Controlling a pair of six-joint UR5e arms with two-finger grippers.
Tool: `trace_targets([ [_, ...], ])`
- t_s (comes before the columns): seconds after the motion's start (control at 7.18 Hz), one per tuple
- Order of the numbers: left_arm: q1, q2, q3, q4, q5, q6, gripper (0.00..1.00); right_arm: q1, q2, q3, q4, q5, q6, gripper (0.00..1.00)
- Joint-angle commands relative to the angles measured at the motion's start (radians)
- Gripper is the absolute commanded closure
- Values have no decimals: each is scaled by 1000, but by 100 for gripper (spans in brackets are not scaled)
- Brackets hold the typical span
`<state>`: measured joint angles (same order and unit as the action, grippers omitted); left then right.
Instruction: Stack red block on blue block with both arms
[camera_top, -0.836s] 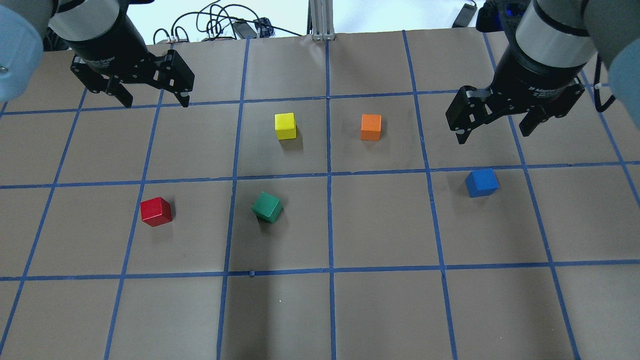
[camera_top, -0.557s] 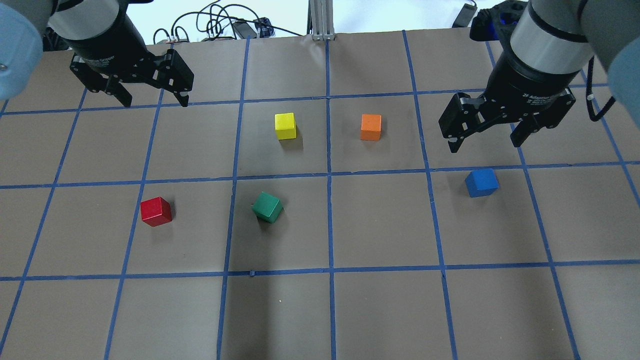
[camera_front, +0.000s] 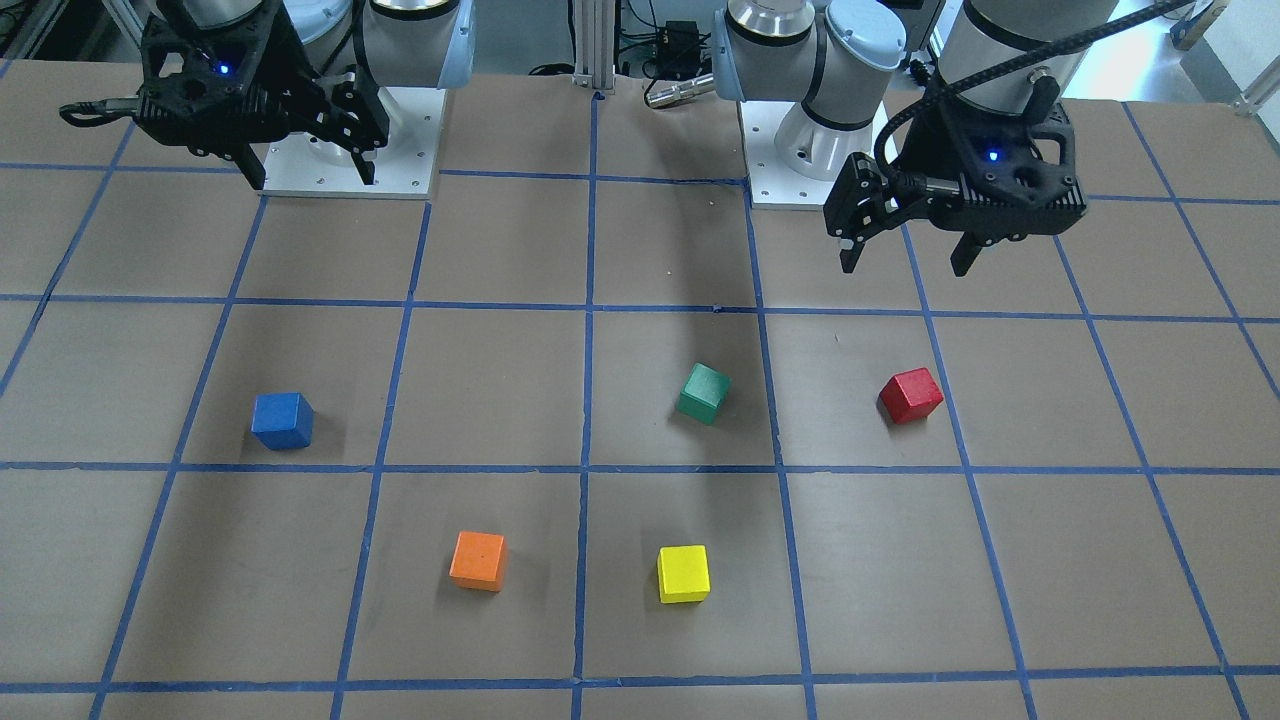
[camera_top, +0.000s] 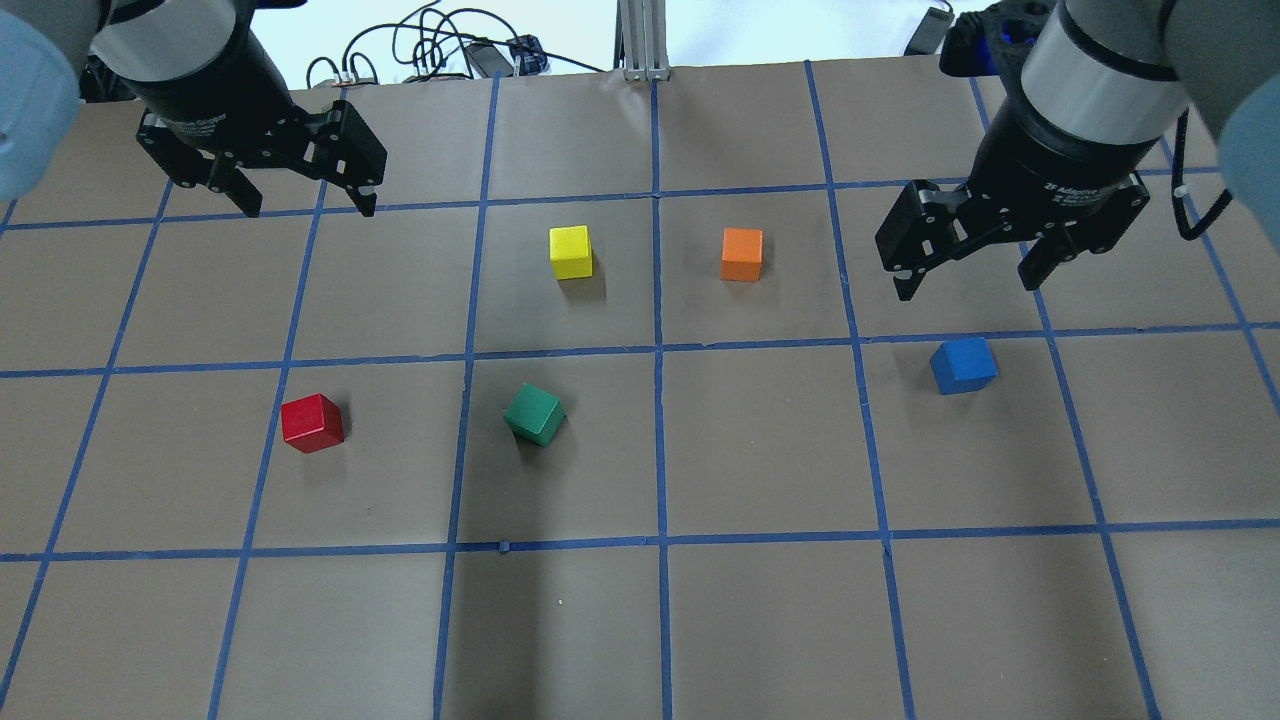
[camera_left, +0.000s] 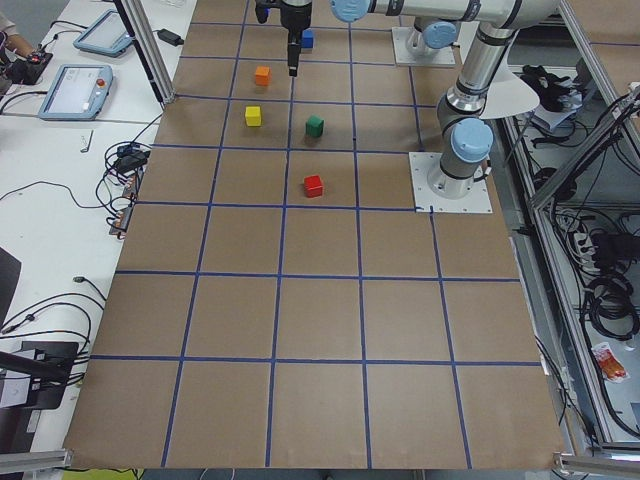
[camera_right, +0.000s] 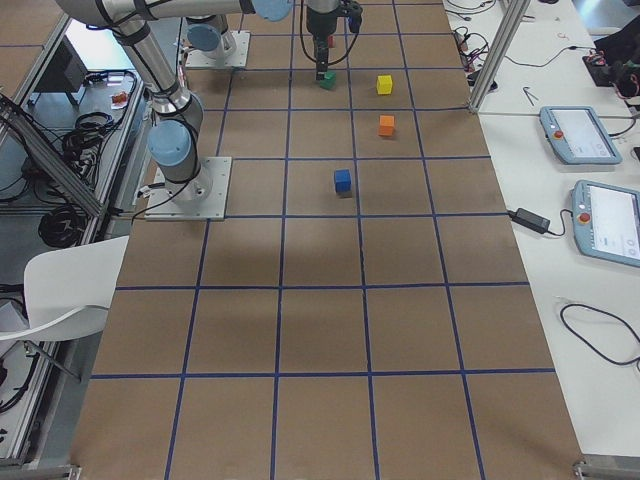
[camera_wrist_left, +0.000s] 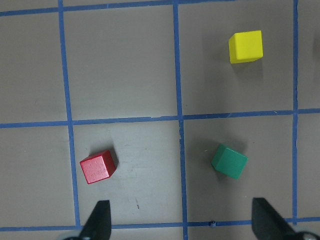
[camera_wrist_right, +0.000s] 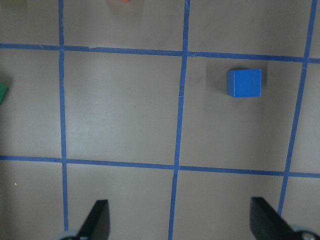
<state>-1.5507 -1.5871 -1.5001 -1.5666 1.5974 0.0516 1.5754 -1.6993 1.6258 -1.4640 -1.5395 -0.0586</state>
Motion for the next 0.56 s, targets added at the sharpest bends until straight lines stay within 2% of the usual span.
trace_targets([
  [0.0,6,-17,9,-1,1,1,0,-2,1,0,-25,1,-1,0],
  [0.14,15,-7,-11,-13,2,5,0,0,1,5,-83,1,-3,0],
  [0.42,104,-2,-43,-35,1,8,0,-2,3,29,-91,-7,0,0],
])
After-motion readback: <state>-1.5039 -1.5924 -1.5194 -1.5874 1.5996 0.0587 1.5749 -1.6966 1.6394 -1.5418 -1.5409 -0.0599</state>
